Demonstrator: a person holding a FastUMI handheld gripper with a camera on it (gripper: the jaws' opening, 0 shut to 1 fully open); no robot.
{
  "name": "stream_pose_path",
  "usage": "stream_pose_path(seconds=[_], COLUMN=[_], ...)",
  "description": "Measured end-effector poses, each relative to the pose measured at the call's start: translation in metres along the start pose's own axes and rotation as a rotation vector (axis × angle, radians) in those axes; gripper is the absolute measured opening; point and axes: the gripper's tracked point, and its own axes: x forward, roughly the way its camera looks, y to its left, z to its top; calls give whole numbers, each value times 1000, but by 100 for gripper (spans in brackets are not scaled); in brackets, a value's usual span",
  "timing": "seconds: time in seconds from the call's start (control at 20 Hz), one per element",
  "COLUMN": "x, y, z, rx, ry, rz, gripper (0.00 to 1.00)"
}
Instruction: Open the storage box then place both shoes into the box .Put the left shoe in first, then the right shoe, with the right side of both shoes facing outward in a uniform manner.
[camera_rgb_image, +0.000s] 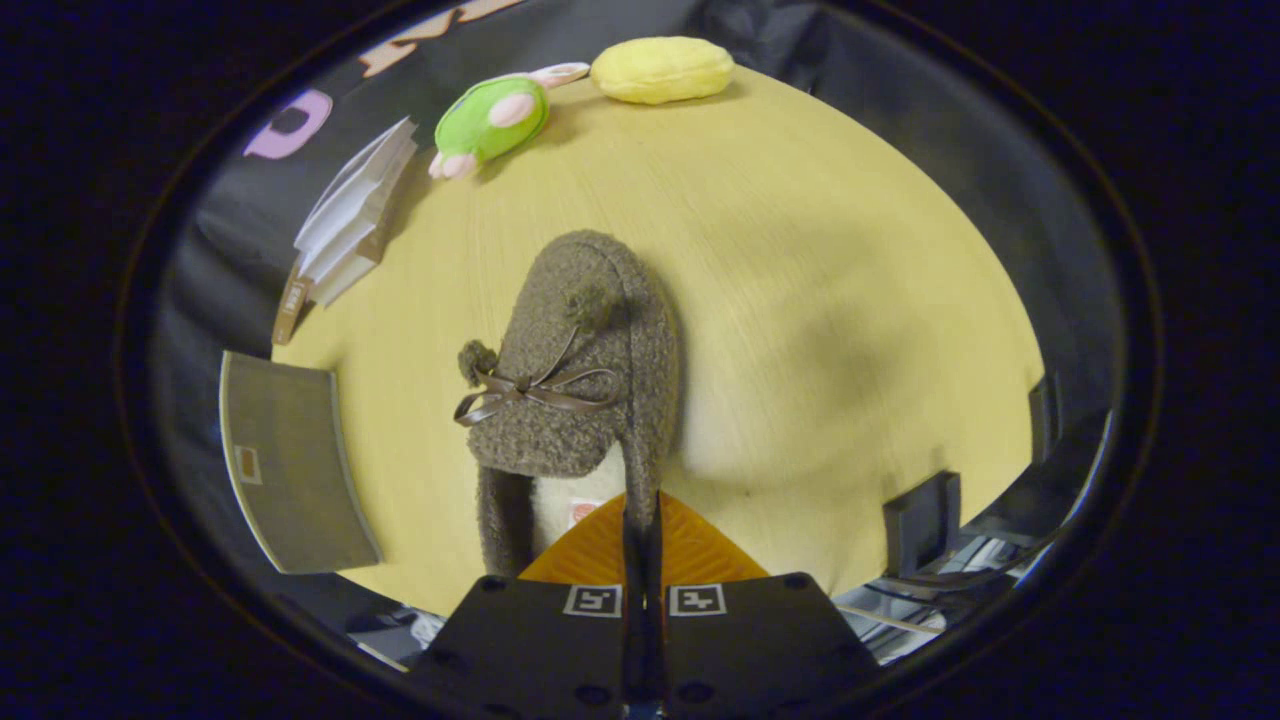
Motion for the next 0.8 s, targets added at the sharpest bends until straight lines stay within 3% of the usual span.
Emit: stream_pose_path(seconds=[0.4,0.8], x=[-53,-123], y=[87,218], z=[3,-2], rx=[40,-108], ry=[-23,-47], rz=[242,441], gripper=[3,3])
